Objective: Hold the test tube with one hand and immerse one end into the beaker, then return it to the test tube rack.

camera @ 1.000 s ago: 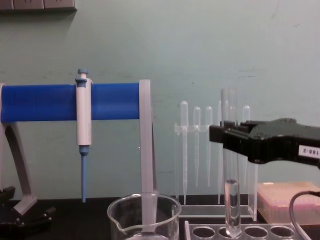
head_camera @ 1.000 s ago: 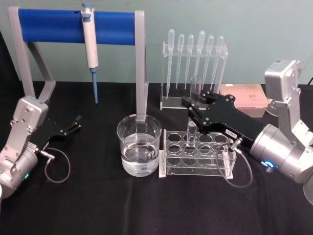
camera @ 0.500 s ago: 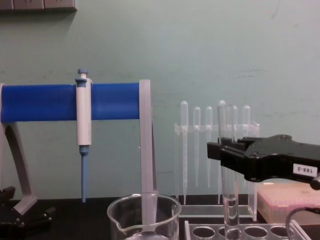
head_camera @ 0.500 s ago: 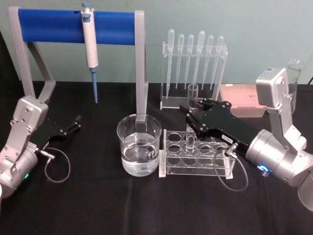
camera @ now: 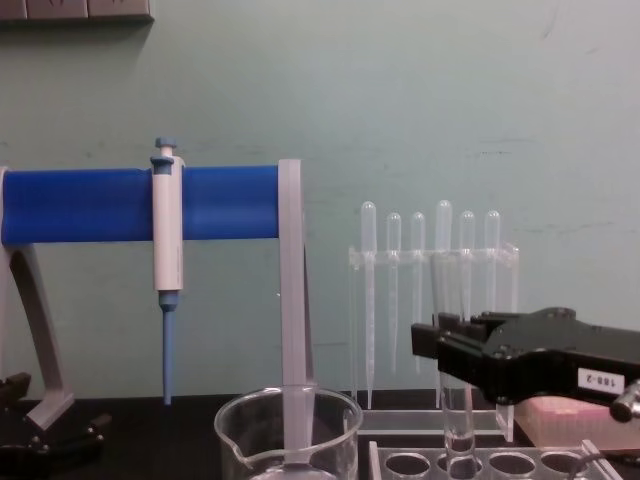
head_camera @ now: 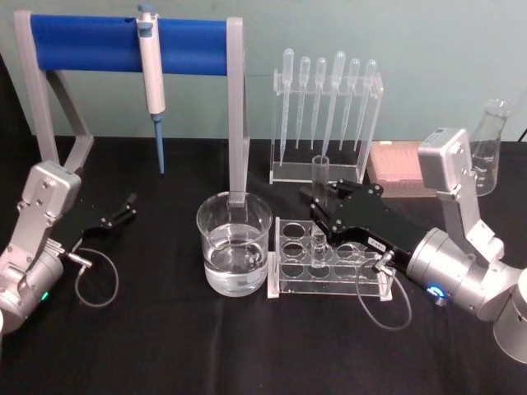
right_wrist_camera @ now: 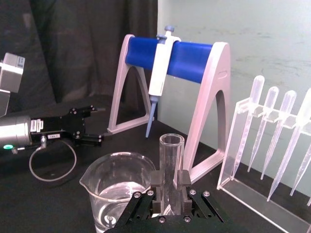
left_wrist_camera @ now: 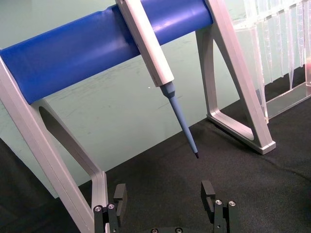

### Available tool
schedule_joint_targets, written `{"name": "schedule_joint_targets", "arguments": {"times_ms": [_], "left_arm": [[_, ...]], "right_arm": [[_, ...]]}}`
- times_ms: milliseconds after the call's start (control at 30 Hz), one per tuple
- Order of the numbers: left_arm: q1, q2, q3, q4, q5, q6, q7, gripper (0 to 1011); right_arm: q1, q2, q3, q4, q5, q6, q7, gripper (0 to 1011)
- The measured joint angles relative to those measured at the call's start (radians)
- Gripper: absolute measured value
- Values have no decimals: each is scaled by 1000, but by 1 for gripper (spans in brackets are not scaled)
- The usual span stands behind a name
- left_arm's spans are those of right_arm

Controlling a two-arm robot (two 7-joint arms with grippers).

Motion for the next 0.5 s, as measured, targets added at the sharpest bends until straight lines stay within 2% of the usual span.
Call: {"name": "schedule_joint_targets", "arguments": {"times_ms": [467, 500], "left_arm": [[0, 0, 0, 0, 0, 0, 0, 1000], [0, 0, 0, 0, 0, 0, 0, 1000]], "right_arm": [[8, -1, -16, 30, -16, 16, 17, 227], [8, -1, -16, 30, -16, 17, 17, 256]]}}
